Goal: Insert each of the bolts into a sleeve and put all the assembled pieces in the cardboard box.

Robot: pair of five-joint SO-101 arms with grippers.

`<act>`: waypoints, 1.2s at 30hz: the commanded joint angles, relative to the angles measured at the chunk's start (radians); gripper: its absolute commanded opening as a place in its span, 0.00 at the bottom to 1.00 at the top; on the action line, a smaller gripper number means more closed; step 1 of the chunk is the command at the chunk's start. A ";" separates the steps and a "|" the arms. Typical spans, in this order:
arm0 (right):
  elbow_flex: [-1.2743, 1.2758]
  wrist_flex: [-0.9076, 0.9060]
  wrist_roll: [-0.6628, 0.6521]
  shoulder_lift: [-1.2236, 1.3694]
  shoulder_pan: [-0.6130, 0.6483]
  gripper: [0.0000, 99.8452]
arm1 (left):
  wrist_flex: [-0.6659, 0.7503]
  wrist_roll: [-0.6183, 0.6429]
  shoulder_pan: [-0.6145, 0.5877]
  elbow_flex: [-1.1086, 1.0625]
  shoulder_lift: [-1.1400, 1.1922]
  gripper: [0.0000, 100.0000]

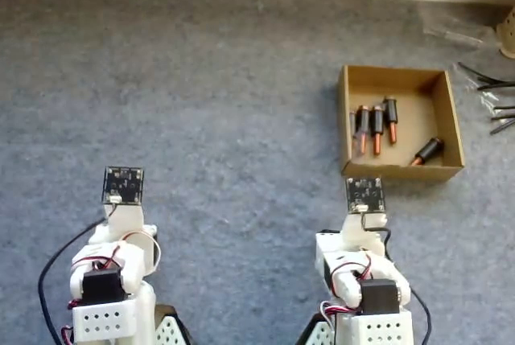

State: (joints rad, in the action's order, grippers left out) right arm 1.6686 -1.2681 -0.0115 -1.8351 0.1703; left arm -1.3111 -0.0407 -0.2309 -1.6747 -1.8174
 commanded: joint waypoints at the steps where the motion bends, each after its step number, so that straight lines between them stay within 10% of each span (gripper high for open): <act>1: 0.142 0.021 0.052 -0.002 0.002 0.01 | -0.008 0.012 -0.013 -0.021 -0.004 0.01; 36: 0.140 0.021 0.058 -0.002 0.004 0.01 | -0.008 0.018 0.074 -0.021 -0.004 0.01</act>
State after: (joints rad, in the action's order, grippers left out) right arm 1.6686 -1.2666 0.0606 -1.8351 0.1703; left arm -1.3157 -0.0299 -0.1803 -1.6747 -1.8174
